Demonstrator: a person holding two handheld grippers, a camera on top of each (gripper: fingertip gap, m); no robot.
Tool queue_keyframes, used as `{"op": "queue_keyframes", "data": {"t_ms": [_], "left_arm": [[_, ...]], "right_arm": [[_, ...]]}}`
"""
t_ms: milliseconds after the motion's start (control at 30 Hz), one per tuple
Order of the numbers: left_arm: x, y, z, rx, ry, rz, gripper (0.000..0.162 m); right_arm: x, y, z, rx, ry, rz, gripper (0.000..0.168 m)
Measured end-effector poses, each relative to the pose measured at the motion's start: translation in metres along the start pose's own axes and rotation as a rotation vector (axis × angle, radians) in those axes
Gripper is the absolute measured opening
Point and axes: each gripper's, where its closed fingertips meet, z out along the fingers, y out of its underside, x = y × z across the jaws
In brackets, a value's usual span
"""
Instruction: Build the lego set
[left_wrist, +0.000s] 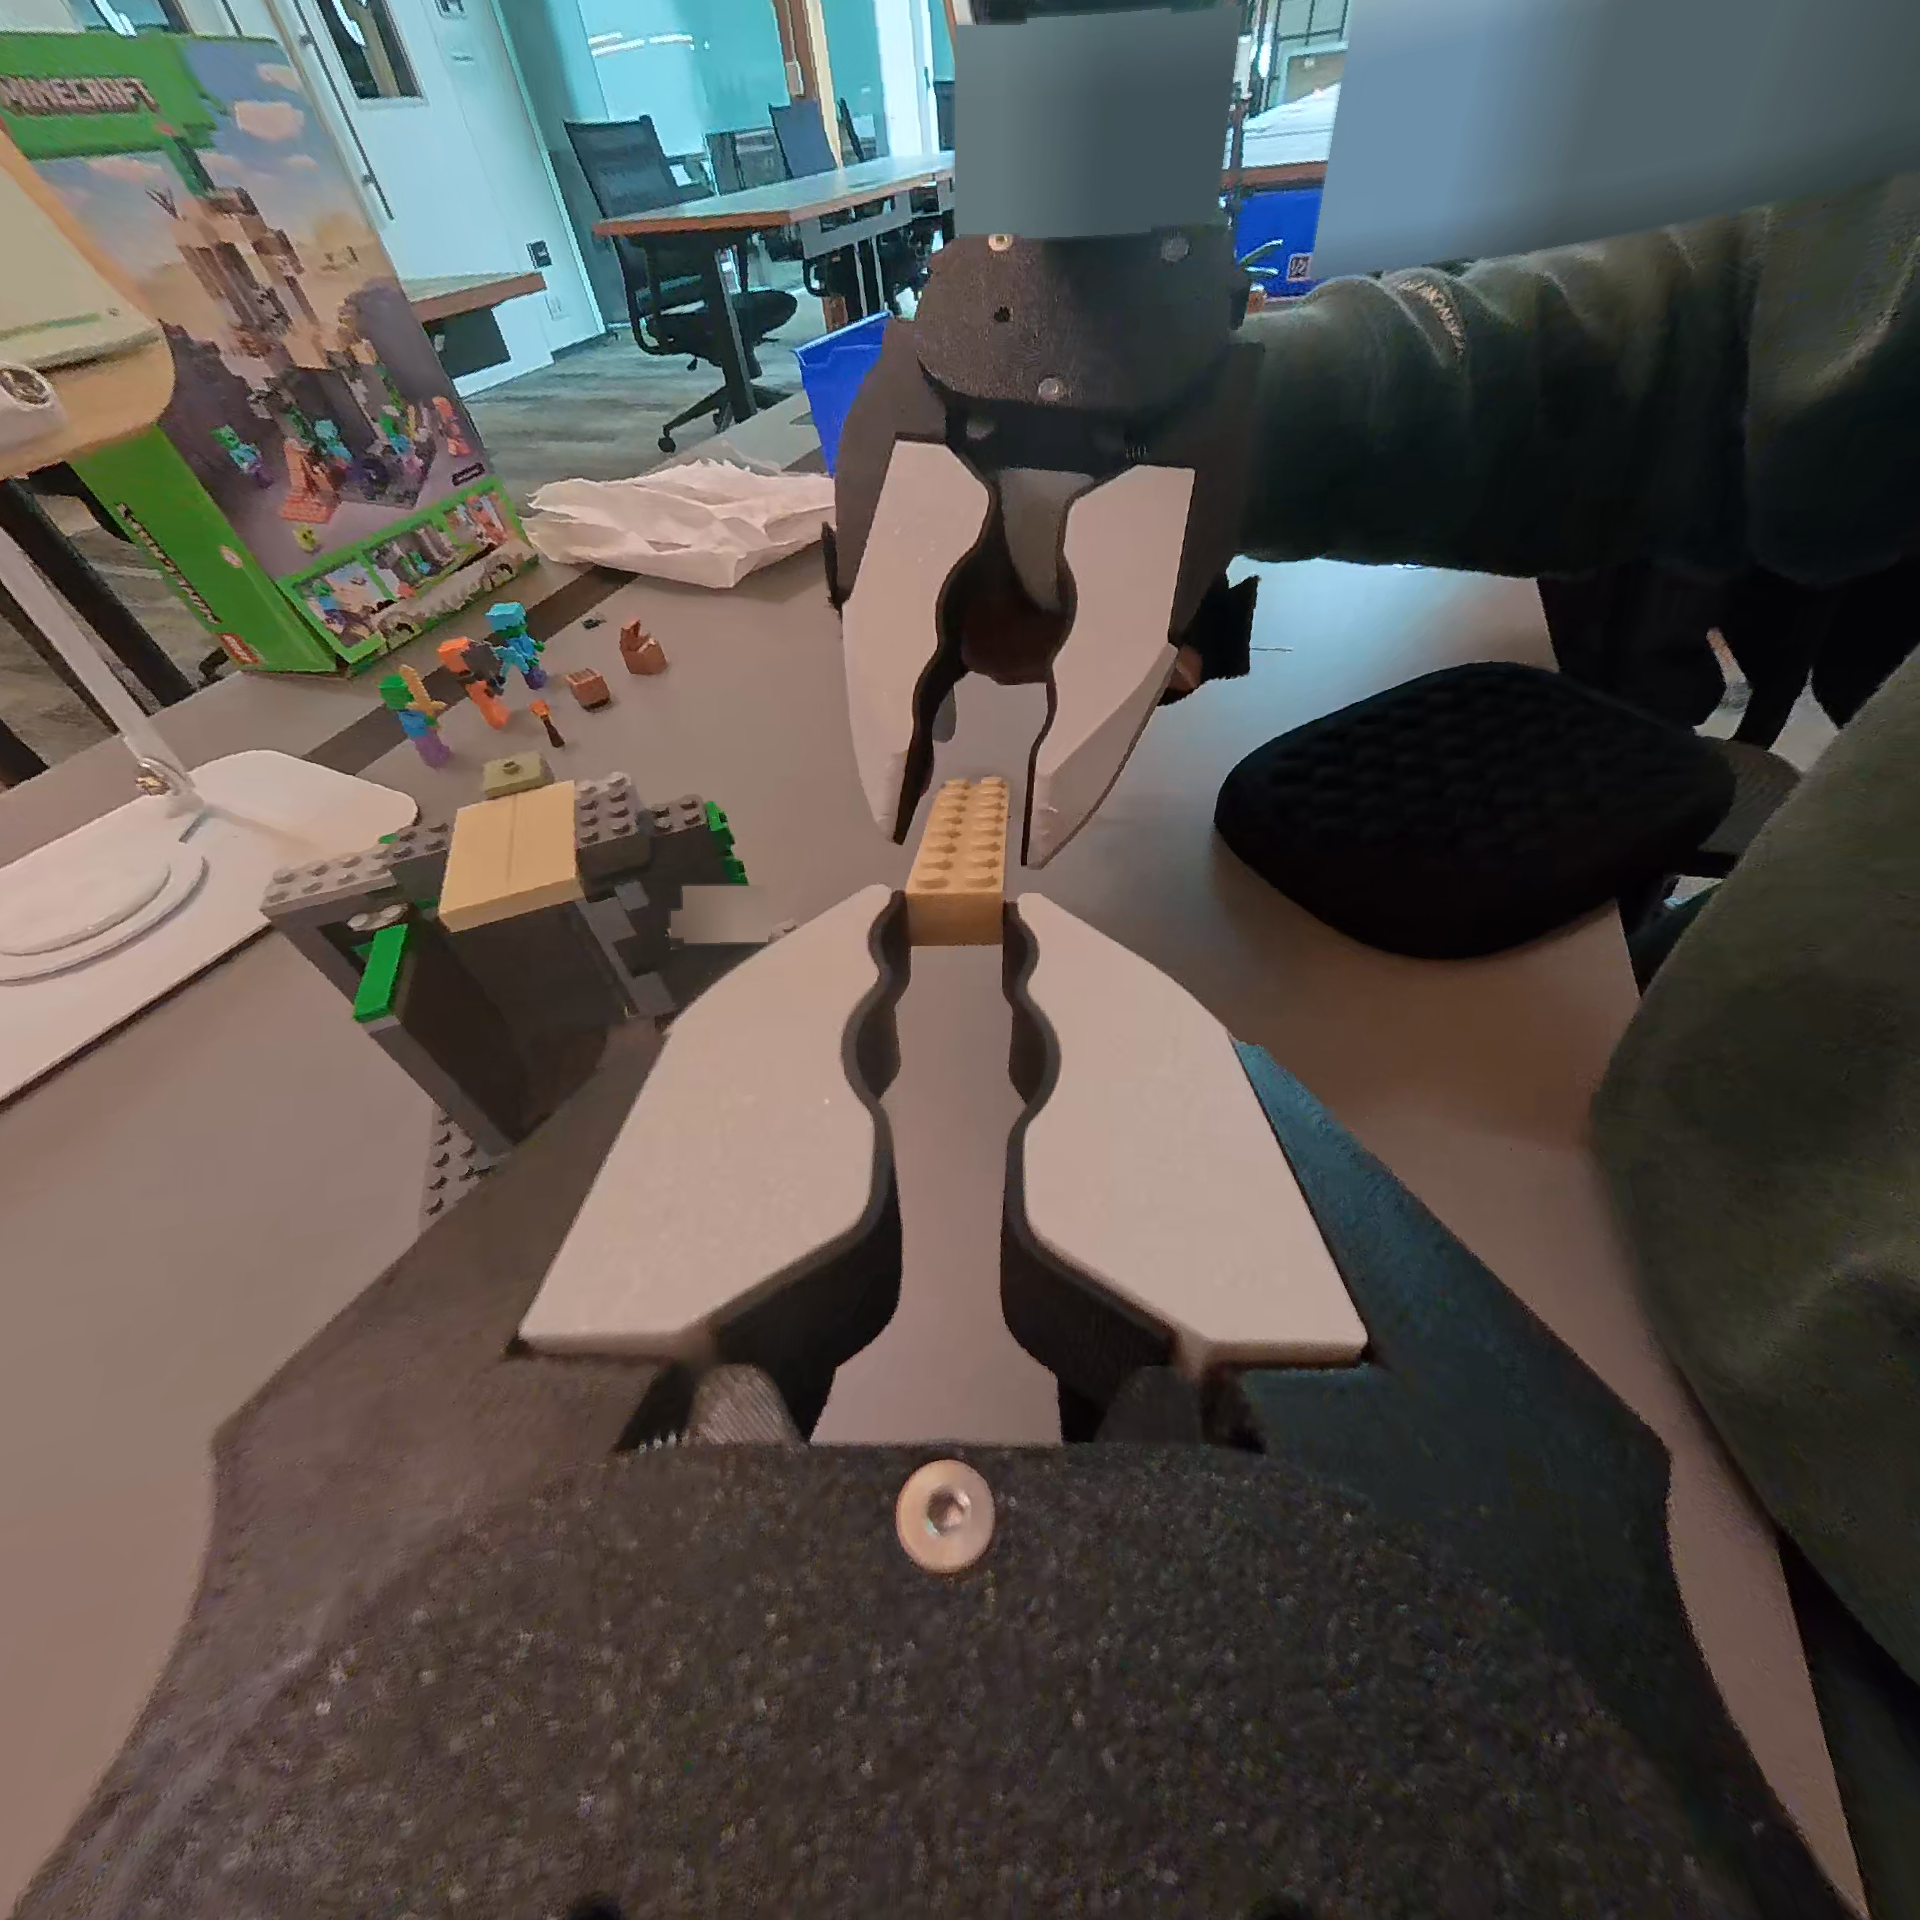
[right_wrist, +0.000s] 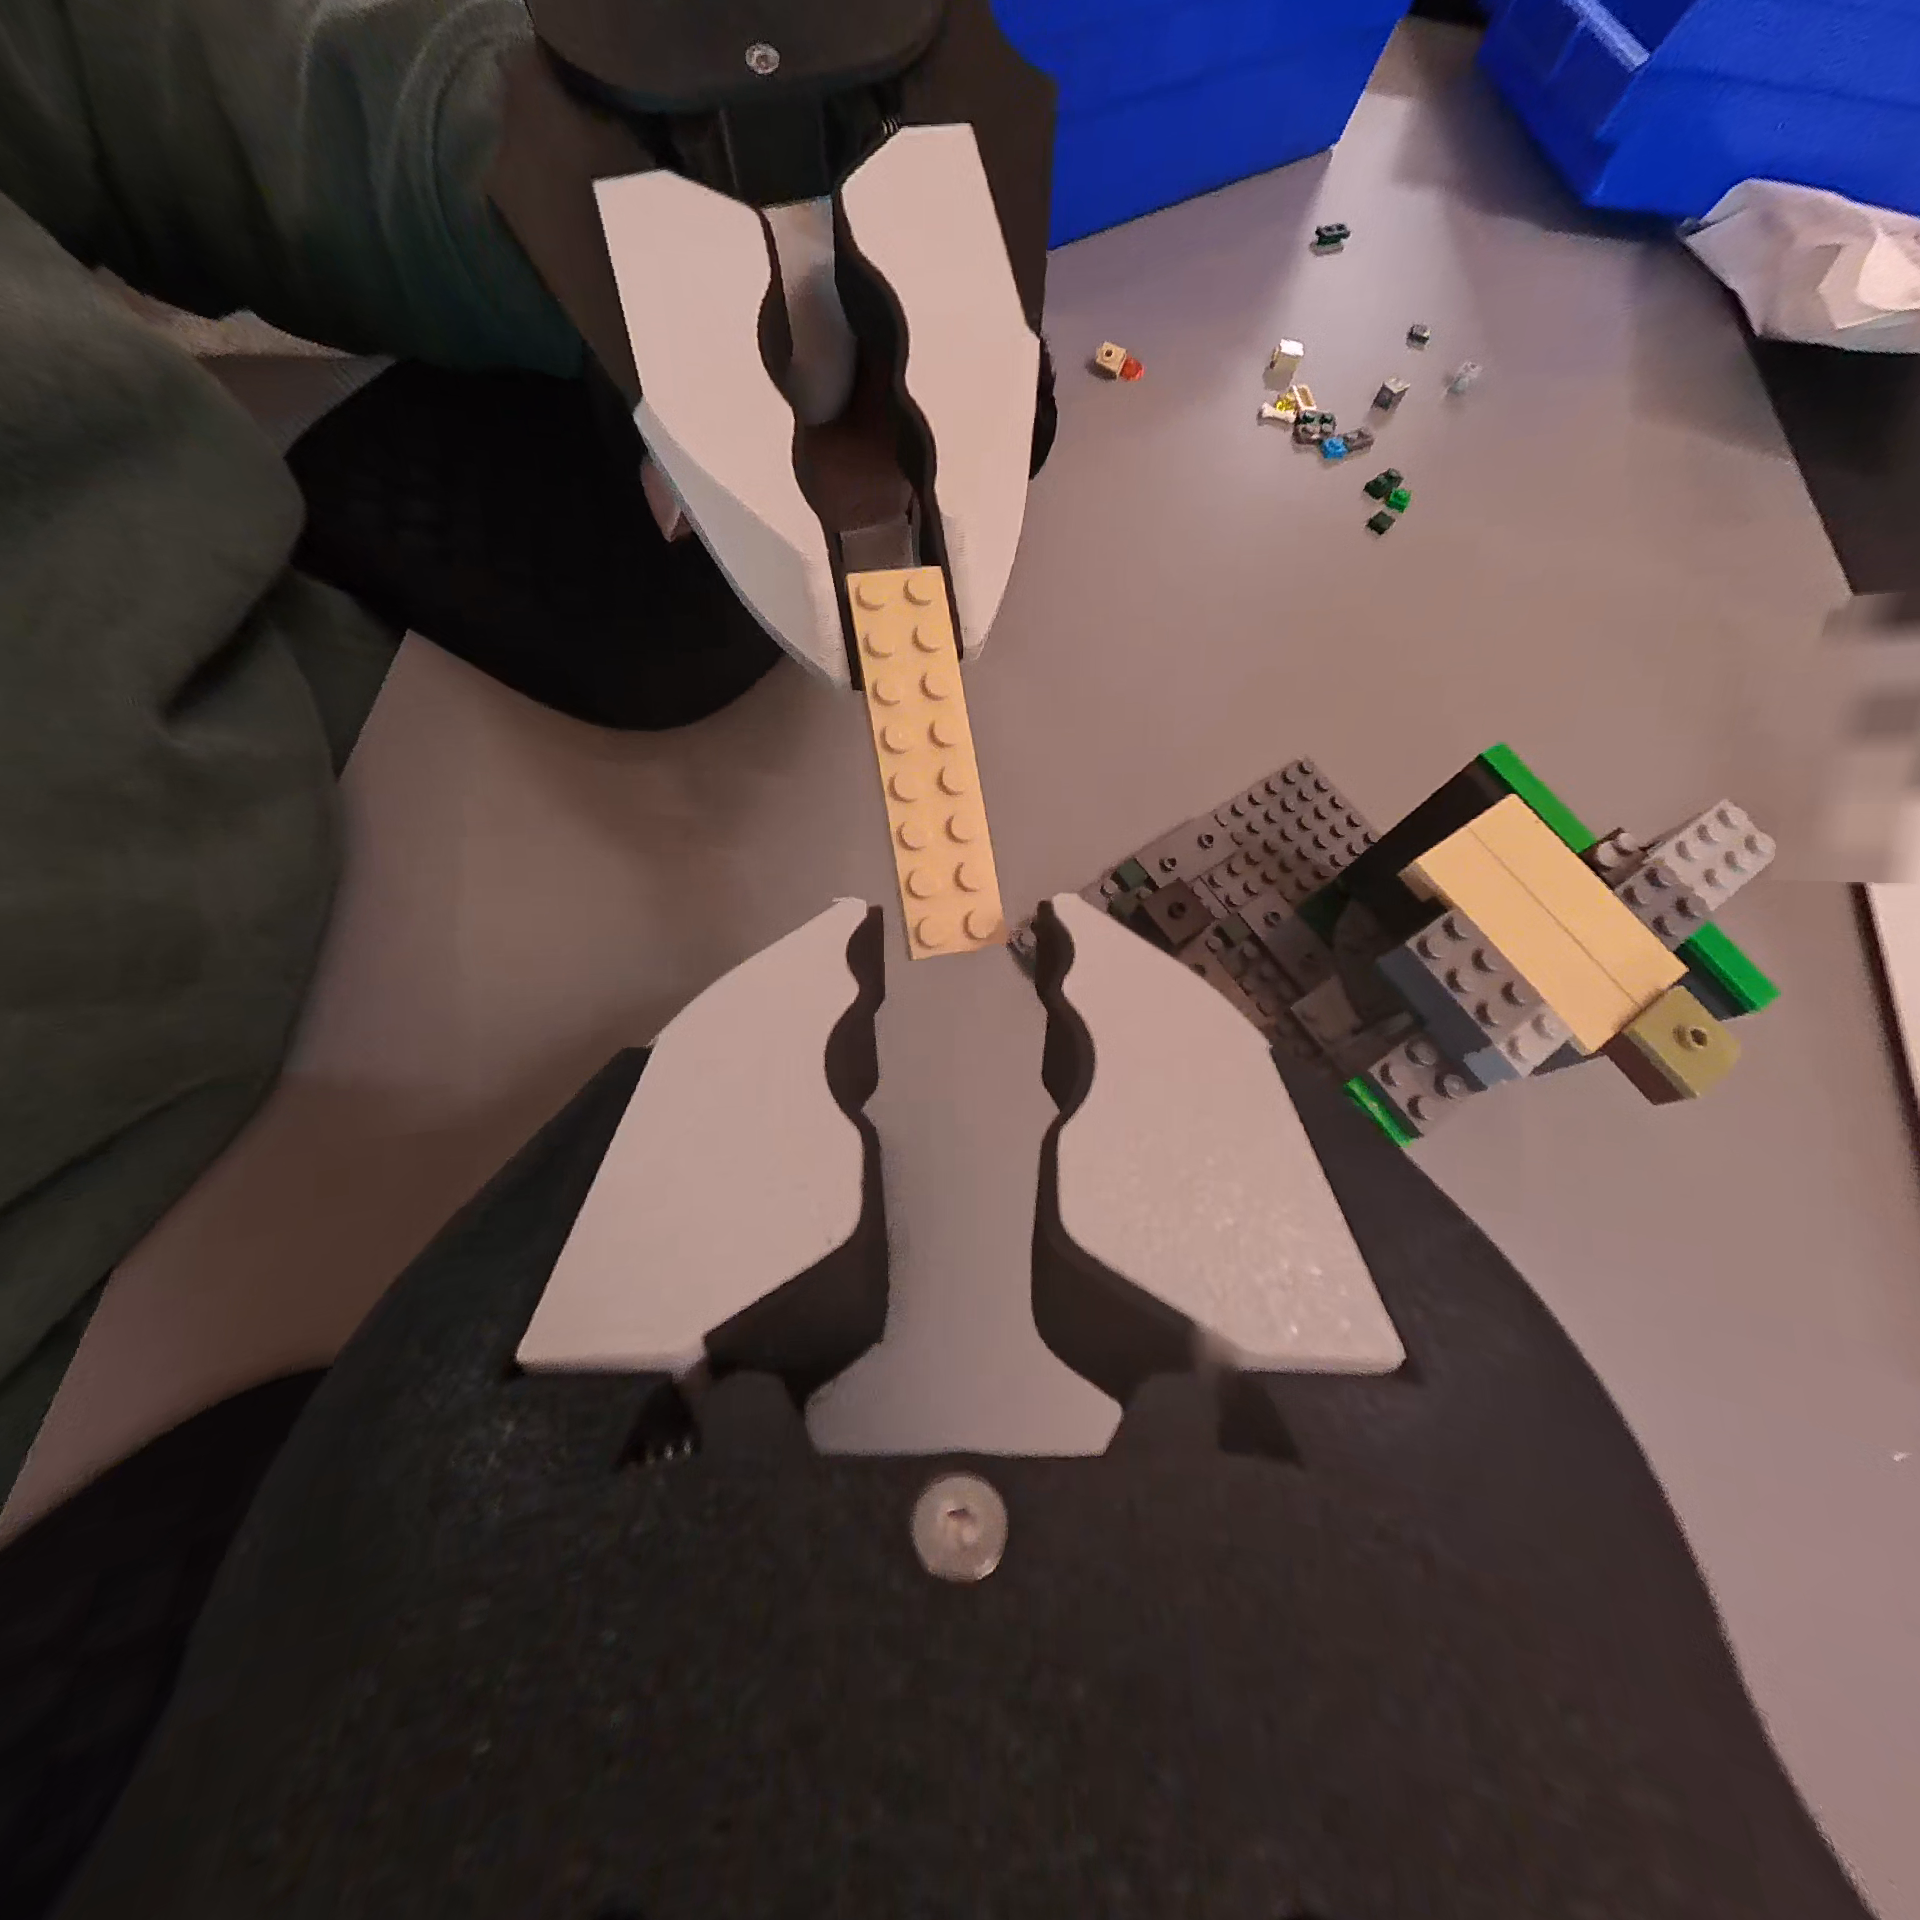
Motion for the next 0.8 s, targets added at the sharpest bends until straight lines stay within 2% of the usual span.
{"op": "queue_keyframes", "data": {"t_ms": [133,367,500,667,800], "left_arm": [[0.002,-0.003,0.002,0.019,0.019,-0.018,0.017],[0.004,0.003,0.004,-0.014,0.05,-0.054,0.018],[-0.008,0.008,0.005,-0.051,0.01,-0.063,0.026],[-0.065,0.02,-0.006,-0.106,-0.179,-0.086,0.027],[-0.116,0.047,-0.007,-0.202,-0.292,-0.123,0.033]], "right_arm": [[-0.004,-0.006,-0.002,0.028,-0.008,-0.017,0.019],[-0.009,-0.002,-0.003,-0.032,0.011,0.01,0.018],[0.0,-0.001,-0.007,-0.022,0.082,0.086,0.017],[0.024,0.005,-0.023,0.002,0.221,0.19,0.017],[0.031,0.014,-0.027,0.015,0.273,0.264,0.017]]}}
